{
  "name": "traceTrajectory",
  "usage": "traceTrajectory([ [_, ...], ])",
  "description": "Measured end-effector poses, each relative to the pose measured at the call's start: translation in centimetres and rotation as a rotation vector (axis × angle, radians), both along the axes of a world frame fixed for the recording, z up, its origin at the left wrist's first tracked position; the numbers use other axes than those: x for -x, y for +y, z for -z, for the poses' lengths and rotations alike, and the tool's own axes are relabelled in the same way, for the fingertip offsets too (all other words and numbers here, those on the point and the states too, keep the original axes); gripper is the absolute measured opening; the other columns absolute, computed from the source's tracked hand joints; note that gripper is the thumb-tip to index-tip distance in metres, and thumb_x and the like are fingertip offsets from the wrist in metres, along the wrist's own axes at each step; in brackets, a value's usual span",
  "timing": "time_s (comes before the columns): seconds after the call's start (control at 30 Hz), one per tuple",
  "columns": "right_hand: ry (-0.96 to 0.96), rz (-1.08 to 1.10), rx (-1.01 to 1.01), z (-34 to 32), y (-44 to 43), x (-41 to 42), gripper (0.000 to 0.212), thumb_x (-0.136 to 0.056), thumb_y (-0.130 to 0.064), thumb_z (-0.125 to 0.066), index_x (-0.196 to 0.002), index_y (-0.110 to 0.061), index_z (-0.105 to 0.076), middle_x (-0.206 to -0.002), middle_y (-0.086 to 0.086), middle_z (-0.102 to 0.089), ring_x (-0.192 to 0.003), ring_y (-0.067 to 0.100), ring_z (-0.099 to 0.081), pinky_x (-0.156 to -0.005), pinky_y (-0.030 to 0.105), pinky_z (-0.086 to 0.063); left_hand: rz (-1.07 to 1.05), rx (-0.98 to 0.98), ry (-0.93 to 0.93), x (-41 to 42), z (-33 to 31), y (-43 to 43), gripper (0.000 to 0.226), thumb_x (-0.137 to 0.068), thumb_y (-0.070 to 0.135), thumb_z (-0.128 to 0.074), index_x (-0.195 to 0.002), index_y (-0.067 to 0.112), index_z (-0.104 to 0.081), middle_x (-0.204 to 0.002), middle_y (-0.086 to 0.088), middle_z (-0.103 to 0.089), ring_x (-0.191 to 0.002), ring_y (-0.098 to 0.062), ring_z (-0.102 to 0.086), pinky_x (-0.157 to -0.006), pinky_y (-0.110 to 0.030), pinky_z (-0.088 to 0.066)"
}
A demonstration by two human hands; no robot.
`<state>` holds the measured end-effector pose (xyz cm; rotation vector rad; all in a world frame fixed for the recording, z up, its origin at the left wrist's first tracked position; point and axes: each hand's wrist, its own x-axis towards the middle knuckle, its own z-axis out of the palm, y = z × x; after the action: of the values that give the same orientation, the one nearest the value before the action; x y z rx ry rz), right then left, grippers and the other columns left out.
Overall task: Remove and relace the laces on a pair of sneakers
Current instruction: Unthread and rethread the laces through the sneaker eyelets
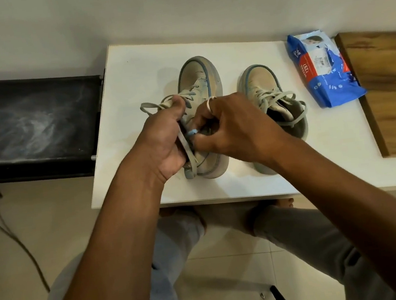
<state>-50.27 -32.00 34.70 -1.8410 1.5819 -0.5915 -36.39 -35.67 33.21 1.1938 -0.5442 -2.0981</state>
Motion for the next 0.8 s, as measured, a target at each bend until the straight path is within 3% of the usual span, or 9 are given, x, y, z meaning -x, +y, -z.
traceTrajectory([
  [0.07, 0.017, 0.098, 0.07, 0.5, -0.4, 0.3, 0.007, -0.083, -0.025, -0.073, -0.086, -0.019, -0.077, -0.07, -0.008, -0.07, -0.058, 0.001, -0.06, -0.052, 0.014, -0.043, -0.016, -0.006, 0.006, 0.1, 0.0, 0.1, 0.033, -0.104, 0.033, -0.04, -0.093, 0.015, -0.065, -0.078, -0.007, -0.073, -0.071, -0.02, -0.072, -0.068, -0.037, -0.06],
  [0.17, 0.002, 0.192, 0.15, 1.2, -0.7, -0.1, 0.014, -0.086, -0.028, -0.074, -0.094, -0.018, -0.079, -0.079, -0.005, -0.073, -0.067, 0.003, -0.064, -0.059, 0.019, -0.05, -0.036, -0.015, 0.038, 0.1, 0.0, 0.0, 0.039, -0.105, 0.036, -0.036, -0.113, 0.01, -0.064, -0.105, -0.015, -0.072, -0.095, -0.027, -0.072, -0.084, -0.047, -0.057],
  [0.23, -0.038, 0.183, 0.165, 1.4, -0.4, -0.8, 0.015, -0.087, -0.028, -0.073, -0.097, -0.018, -0.078, -0.084, -0.003, -0.074, -0.073, 0.006, -0.066, -0.065, 0.025, -0.054, -0.041, -0.015, 0.024, -0.1, 0.0, 0.1, 0.042, -0.105, 0.038, -0.035, -0.117, 0.011, -0.063, -0.104, -0.015, -0.073, -0.096, -0.027, -0.071, -0.081, -0.044, -0.059],
  [0.3, -0.037, 0.152, 0.175, 1.3, -0.1, -1.4, 0.013, -0.087, -0.027, -0.072, -0.095, -0.019, -0.078, -0.081, -0.005, -0.072, -0.071, 0.005, -0.064, -0.063, 0.021, -0.052, -0.032, -0.015, 0.009, -0.1, -0.1, 0.1, 0.043, -0.105, 0.04, -0.034, -0.117, 0.012, -0.064, -0.102, -0.013, -0.073, -0.094, -0.025, -0.072, -0.078, -0.039, -0.06],
  [0.4, 0.01, 0.101, 0.088, 0.2, -0.5, -1.0, 0.006, -0.082, -0.025, -0.074, -0.082, -0.02, -0.076, -0.068, -0.008, -0.068, -0.059, 0.002, -0.058, -0.053, 0.015, -0.043, -0.017, -0.032, 0.011, 0.1, -0.2, 0.2, 0.044, -0.105, 0.04, -0.035, -0.125, 0.012, -0.062, -0.106, -0.011, -0.073, -0.094, -0.024, -0.072, -0.078, -0.039, -0.059],
  [0.53, 0.072, -0.033, -0.132, -1.1, -1.0, 0.6, 0.009, -0.079, -0.026, -0.076, -0.074, -0.02, -0.072, -0.068, -0.005, -0.069, -0.064, 0.012, -0.063, -0.061, 0.034, -0.054, 0.005, -0.022, 0.006, 0.0, -0.2, 0.1, 0.045, -0.104, 0.043, -0.033, -0.125, 0.015, -0.062, -0.108, -0.009, -0.073, -0.093, -0.024, -0.071, -0.082, -0.043, -0.058],
  [0.67, 0.034, 0.091, 0.066, -0.1, -1.1, 0.1, 0.011, -0.086, -0.03, -0.073, -0.088, -0.019, -0.077, -0.077, -0.004, -0.072, -0.07, 0.01, -0.065, -0.066, 0.038, -0.055, -0.036, -0.029, 0.014, 0.1, -0.1, 0.1, 0.043, -0.104, 0.04, -0.035, -0.124, 0.012, -0.061, -0.108, -0.012, -0.072, -0.094, -0.025, -0.072, -0.079, -0.041, -0.059],
  [0.8, 0.007, 0.148, 0.175, 0.8, -0.5, -1.3, 0.013, -0.089, -0.028, -0.07, -0.093, -0.018, -0.078, -0.08, -0.004, -0.071, -0.07, 0.008, -0.062, -0.064, 0.031, -0.053, -0.048, -0.032, 0.006, -0.1, 0.1, 0.0, 0.042, -0.104, 0.041, -0.035, -0.123, 0.013, -0.061, -0.112, -0.013, -0.071, -0.1, -0.026, -0.07, -0.081, -0.041, -0.058],
])
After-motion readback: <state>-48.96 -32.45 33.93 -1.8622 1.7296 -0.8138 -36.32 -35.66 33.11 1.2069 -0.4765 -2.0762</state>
